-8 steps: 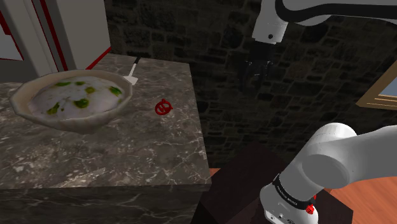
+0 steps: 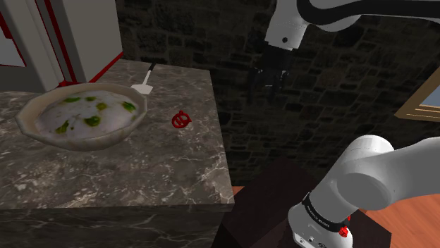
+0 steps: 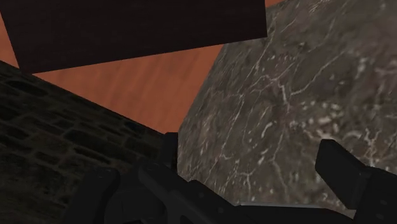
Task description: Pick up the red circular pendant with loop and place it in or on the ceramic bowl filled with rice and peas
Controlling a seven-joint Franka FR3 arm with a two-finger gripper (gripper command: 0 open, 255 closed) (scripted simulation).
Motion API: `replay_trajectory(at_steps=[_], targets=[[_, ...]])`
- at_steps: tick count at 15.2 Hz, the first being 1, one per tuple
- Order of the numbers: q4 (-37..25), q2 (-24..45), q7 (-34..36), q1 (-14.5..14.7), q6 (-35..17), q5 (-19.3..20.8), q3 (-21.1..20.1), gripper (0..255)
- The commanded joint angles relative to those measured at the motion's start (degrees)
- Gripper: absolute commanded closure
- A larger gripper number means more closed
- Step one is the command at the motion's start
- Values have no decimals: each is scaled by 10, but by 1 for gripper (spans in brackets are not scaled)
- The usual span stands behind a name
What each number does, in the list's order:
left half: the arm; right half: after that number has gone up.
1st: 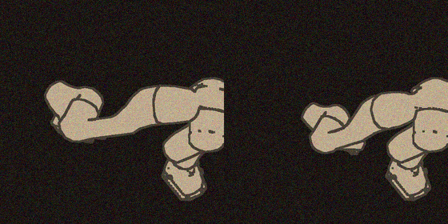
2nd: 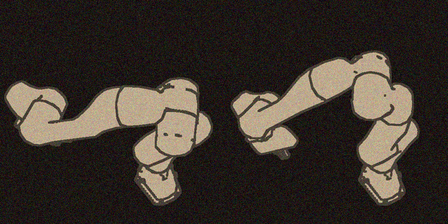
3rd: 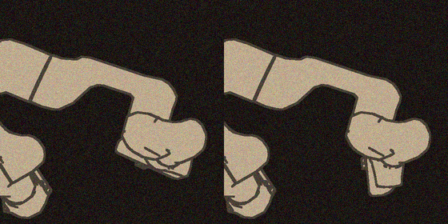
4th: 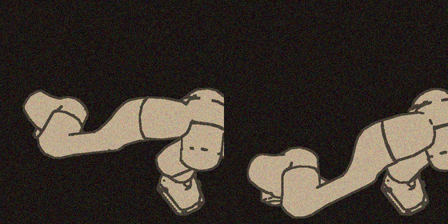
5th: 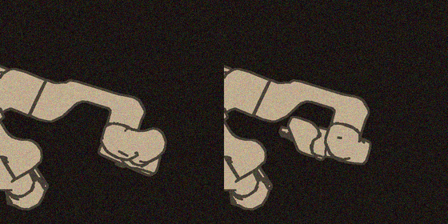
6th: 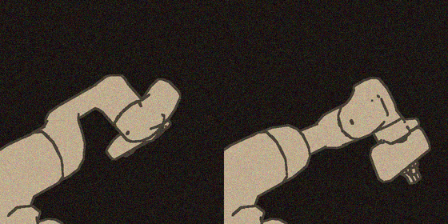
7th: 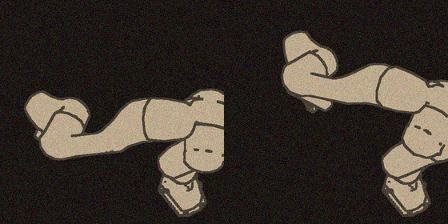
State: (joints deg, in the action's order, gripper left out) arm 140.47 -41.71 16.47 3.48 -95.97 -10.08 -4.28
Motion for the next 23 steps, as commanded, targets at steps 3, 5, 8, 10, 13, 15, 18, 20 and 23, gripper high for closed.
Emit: replay_trajectory(at_steps=[3,5,8,10,13,15,18,20,23], targets=[[-7,16,51,20,-39,-49,-38,0],[-15,28,75,29,-60,-71,-57,0],[-31,50,109,41,-92,-99,-86,0],[-45,67,132,47,-114,-115,-105,0],[-70,95,166,54,-148,-135,-133,0],[-90,116,189,57,-170,-144,-152,0],[-103,137,208,59,-196,-151,-171,0],[-93,143,208,60,-212,-153,-176,0],[-80,153,207,62,-236,-157,-184,0]])
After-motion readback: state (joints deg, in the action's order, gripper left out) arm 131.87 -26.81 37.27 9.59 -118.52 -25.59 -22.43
